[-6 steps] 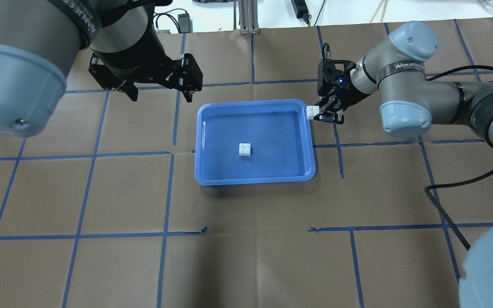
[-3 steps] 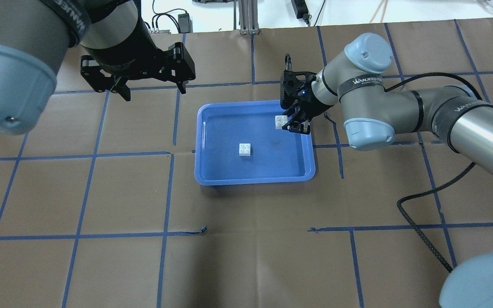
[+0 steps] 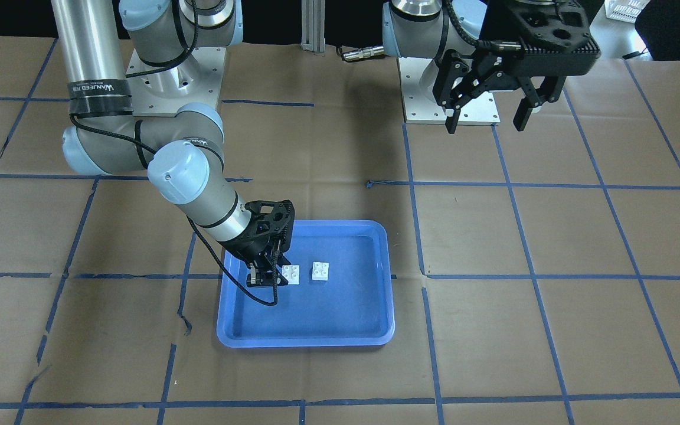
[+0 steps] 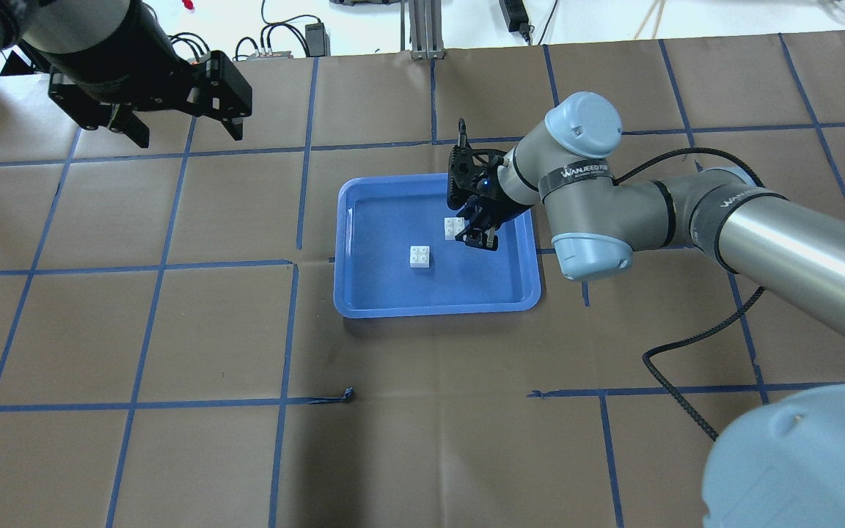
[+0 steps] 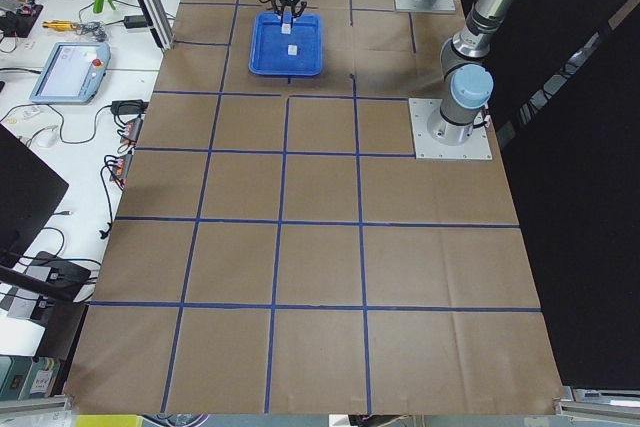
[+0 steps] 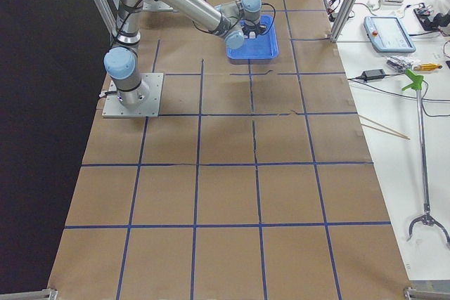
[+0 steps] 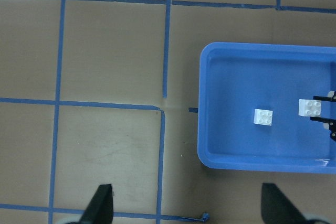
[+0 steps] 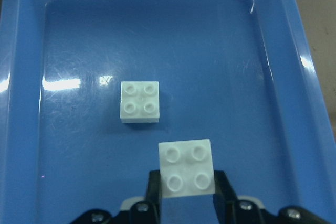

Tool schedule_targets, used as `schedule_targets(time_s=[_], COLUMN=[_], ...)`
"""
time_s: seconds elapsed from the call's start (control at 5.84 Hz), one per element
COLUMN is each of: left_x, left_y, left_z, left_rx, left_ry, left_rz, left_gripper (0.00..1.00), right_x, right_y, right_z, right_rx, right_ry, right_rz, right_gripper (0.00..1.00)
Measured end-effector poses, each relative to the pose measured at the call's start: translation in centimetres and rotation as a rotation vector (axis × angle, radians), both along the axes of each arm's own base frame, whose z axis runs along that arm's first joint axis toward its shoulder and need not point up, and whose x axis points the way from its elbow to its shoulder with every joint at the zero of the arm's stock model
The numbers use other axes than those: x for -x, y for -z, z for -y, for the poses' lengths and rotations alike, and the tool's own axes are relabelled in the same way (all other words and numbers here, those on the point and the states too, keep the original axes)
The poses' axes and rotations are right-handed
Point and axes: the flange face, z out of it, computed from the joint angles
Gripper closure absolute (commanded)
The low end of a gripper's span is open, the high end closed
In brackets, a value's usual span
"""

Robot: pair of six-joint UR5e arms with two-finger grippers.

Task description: Assemble white blocks and place on blue tray

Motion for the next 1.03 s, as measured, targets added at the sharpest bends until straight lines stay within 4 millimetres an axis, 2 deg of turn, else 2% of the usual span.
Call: schedule_targets(time_s=[0.34,1.03], left_x=[-1.5,-0.9], left_y=[0.3,1.4], left_z=[0.0,-0.5], left_rx=[-0.021,-0.093], left_ry=[0.004,0.090], left_rz=[0.005,-0.079], left_gripper=[0.01,0.01], right_x=[-0.7,-1.1], right_y=[1.5,3.5], right_z=[-0.4,-2.2], right_rx=[-0.017,-0.060], right_ry=[0.000,-0.010], right_rz=[0.000,-0.011], right_gripper=[0.75,0.75])
